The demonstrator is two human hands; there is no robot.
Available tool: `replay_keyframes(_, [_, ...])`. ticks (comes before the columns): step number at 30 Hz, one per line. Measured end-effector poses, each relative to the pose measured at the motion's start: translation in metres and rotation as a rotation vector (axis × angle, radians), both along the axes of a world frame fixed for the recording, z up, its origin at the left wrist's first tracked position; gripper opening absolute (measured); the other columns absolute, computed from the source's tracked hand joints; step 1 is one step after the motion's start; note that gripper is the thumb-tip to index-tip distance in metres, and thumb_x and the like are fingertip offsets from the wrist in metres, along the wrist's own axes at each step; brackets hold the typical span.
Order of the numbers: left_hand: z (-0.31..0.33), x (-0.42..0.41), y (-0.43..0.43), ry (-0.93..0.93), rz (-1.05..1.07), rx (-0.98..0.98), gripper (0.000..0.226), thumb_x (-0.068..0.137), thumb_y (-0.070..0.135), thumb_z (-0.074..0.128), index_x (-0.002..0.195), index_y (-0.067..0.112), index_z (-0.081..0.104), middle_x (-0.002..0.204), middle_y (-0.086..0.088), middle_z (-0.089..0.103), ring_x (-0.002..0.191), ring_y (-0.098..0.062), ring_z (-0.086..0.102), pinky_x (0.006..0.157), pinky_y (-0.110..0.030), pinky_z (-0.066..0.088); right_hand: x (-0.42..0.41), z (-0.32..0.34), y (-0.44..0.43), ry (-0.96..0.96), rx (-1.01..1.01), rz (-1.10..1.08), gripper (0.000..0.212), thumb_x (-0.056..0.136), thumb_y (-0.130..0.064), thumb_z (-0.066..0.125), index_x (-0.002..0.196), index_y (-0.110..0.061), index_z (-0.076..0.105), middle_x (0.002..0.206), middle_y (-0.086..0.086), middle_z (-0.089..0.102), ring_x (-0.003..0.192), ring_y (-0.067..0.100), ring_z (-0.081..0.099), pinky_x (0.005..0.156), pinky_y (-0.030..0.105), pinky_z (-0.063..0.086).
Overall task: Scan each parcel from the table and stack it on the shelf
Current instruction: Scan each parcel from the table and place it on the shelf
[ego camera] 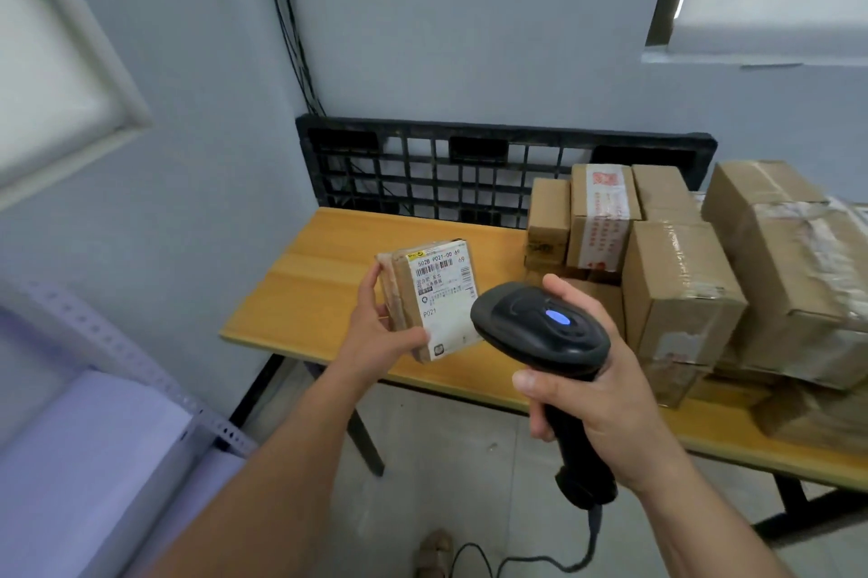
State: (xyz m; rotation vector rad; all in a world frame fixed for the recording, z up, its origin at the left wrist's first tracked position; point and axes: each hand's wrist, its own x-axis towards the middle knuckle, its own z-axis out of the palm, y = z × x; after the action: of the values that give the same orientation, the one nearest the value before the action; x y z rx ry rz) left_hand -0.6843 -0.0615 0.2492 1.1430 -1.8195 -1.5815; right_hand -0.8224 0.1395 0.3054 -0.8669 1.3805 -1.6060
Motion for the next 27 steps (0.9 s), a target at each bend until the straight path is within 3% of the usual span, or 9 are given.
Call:
replay_keyframes(4, [0.005,0.025,0.021,0.007,0.045,-0.034,0.11,0.073,0.0,0.078,0.149,0.041,0.01,0.121,-0.003,0.052,0.112,-0.022,0.058,0.071,-0.023,0.054,0.015,0.005,0.013,-0.004,-0.045,0.038,0.092,0.059,-0.005,0.077,0.138,-0.037,0.042,0.095,0.015,0.071,0.047,0.032,0.055,0.045,0.036,0.048])
replay_keyframes(5, [0.007,0.032,0.025,0.012,0.062,-0.035,0.11,0.073,-0.001,0.077,0.148,0.041,0.01,0.121,-0.004,0.052,0.111,-0.023,0.059,0.07,-0.026,0.056,0.02,0.006,0.015,-0.008,-0.056,0.054,0.092,0.059,-0.004,0.076,0.138,-0.036,0.041,0.092,0.016,0.071,0.047,0.033,0.055,0.045,0.036,0.047])
replay_keyframes(8, [0.011,0.054,0.037,0.01,0.108,-0.052,0.11,0.073,-0.001,0.077,0.149,0.041,0.01,0.12,-0.005,0.049,0.109,-0.022,0.057,0.059,-0.016,0.053,0.035,0.009,0.018,-0.012,-0.066,0.108,0.093,0.062,-0.002,0.079,0.139,-0.037,0.04,0.081,0.021,0.069,0.047,0.033,0.055,0.045,0.037,0.047])
replay_keyframes(14, [0.015,0.101,0.047,0.013,0.166,-0.056,0.108,0.075,-0.001,0.076,0.147,0.045,0.009,0.125,-0.007,0.051,0.115,-0.025,0.057,0.062,-0.018,0.054,0.071,0.012,0.015,0.016,-0.044,0.18,0.096,0.062,-0.004,0.087,0.138,-0.041,0.041,0.084,0.021,0.07,0.049,0.034,0.056,0.048,0.04,0.048])
replay_keyframes(20, [0.022,0.148,0.047,0.025,0.219,-0.111,0.108,0.072,0.0,0.078,0.147,0.044,0.012,0.129,-0.009,0.049,0.12,-0.028,0.054,0.09,-0.042,0.054,0.111,0.018,0.011,0.026,-0.065,0.222,0.094,0.06,-0.006,0.08,0.138,-0.04,0.04,0.084,0.019,0.07,0.048,0.033,0.055,0.046,0.038,0.046])
replay_keyframes(23, [0.03,0.174,0.047,0.028,0.227,-0.114,0.108,0.073,-0.001,0.078,0.146,0.045,0.013,0.119,-0.002,0.052,0.117,-0.025,0.055,0.08,-0.03,0.055,0.136,0.024,0.009,0.038,-0.071,0.244,0.092,0.06,-0.007,0.077,0.138,-0.039,0.041,0.082,0.026,0.067,0.047,0.033,0.054,0.046,0.038,0.046])
replay_keyframes(27, [0.041,0.218,0.047,0.046,0.269,-0.138,0.107,0.073,0.0,0.078,0.144,0.048,0.013,0.124,-0.008,0.052,0.113,-0.023,0.058,0.072,-0.021,0.054,0.173,0.03,0.001,0.042,-0.105,0.275,0.09,0.06,-0.002,0.076,0.137,-0.036,0.043,0.081,0.025,0.065,0.045,0.034,0.052,0.044,0.037,0.044])
